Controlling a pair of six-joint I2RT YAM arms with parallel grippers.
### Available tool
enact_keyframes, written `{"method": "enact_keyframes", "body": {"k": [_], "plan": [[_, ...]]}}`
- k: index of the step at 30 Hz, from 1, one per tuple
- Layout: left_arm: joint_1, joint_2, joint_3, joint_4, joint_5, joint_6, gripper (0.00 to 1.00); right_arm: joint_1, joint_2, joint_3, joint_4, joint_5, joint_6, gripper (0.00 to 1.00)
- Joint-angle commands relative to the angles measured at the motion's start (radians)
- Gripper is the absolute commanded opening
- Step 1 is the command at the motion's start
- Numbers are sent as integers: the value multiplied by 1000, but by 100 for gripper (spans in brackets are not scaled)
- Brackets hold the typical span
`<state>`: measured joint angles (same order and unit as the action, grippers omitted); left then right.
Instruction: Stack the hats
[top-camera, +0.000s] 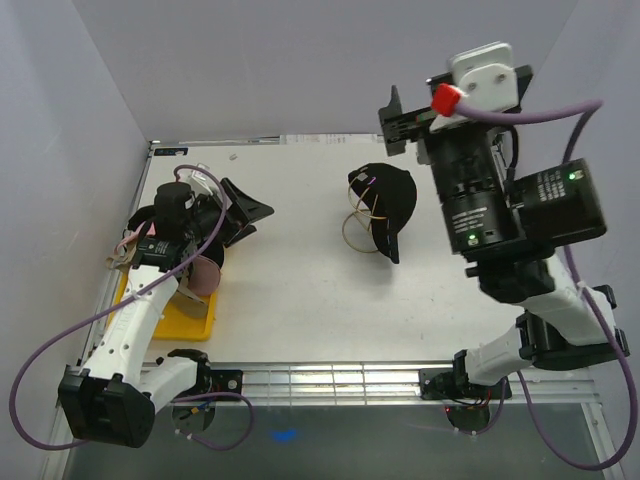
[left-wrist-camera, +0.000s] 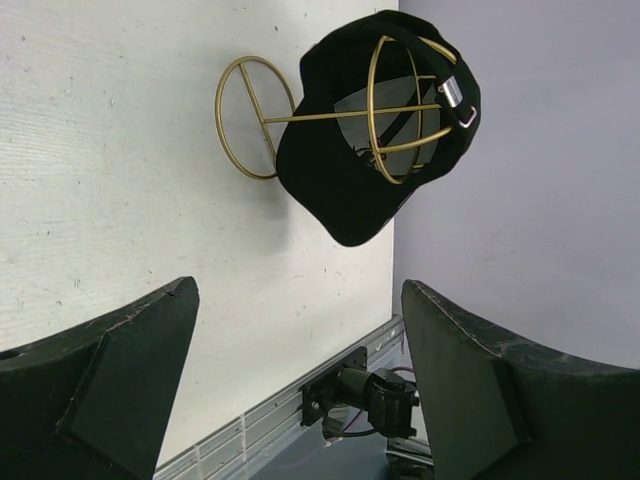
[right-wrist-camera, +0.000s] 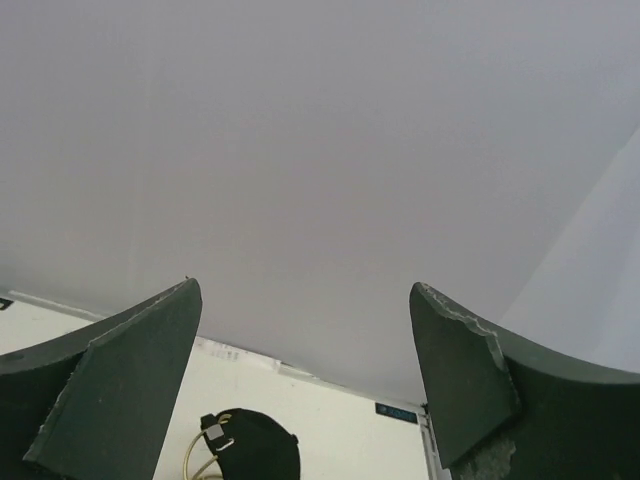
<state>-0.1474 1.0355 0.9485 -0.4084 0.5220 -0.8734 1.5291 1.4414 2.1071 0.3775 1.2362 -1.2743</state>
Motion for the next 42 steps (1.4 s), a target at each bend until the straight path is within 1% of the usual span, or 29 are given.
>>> {"method": "enact_keyframes", "body": {"k": [1,2,3,4,5,6,7,8,10,11,12,15,16,17,19,20,21,22,23,24,25,26,28,29,30,32,34,37,42], "plan": [[-7,-9,55,-3,-1,34,93,-46,-45,103,-640,-222,476,89],[-11,-8,62,-4,3,49,93,-59,-49,106,-745,-354,660,89],[-12,0,68,-7,7,59,93,-90,-73,91,-841,-467,762,89],[-15,1,73,-7,12,66,93,-178,-102,39,-895,-565,839,89],[-27,4,82,-7,13,83,93,-225,-175,-116,-904,-728,896,89],[-37,9,87,-7,13,91,93,-284,-208,-186,-904,-821,994,89],[-44,8,91,-9,6,100,93,-417,-238,-244,-904,-913,1041,89],[-67,8,98,-13,-3,117,93,-479,-277,-293,-902,-1101,1087,89],[-90,5,104,-24,-37,132,93,-631,-300,-390,-904,-1249,1180,89],[-118,3,104,-26,-48,137,92,-664,-314,-412,-904,-1324,1204,89],[-133,1,102,-27,-62,145,93,-722,-318,-441,-905,-1346,1222,89],[-211,-6,93,-26,-135,149,92,-803,-332,-469,-902,-1429,1274,89],[-239,-8,92,-27,-160,149,92,-861,-332,-473,-902,-1449,1321,90],[-295,-9,88,-27,-222,149,92,-891,-328,-473,-902,-1489,1343,90],[-360,-8,84,-26,-289,145,91,-996,-316,-476,-904,-1547,1388,90],[-426,-2,82,-24,-360,140,91,-1039,-299,-481,-905,-1642,1430,91],[-458,1,82,-21,-396,136,91,-1122,-291,-489,-904,-1685,1454,92],[-493,4,82,-18,-436,125,91,-1161,-283,-495,-902,-1722,1475,93],[-564,14,81,-17,-477,119,91,-1191,-279,-512,-899,-1794,1504,95],[-596,20,79,-12,-564,113,90,-1234,-283,-524,-890,-1810,1518,96],[-630,27,76,2,-601,106,89,-1248,-289,-533,-882,-1805,1529,96],[-699,50,78,6,-641,94,89,-1258,-297,-542,-885,-1775,1546,95],[-771,86,82,22,-767,85,89,-1313,-302,-544,-890,-1765,1575,95],[-844,109,101,26,-813,80,88,-1334,-305,-547,-893,-1775,1590,95],[-880,165,114,25,-902,79,88,-1384,-305,-558,-893,-1788,1621,95],[-967,233,175,13,-976,82,88,-1422,-308,-567,-894,-1810,1647,96],[-1004,332,217,-1,-1055,77,87,-1454,-312,-582,-893,-1821,1667,96],[-1049,443,286,0,-1093,74,87,-1474,-323,-593,-894,-1834,1688,97],[-1071,566,392,34,-1139,102,87,-1509,-329,-590,-896,-1876,1708,97]]}}
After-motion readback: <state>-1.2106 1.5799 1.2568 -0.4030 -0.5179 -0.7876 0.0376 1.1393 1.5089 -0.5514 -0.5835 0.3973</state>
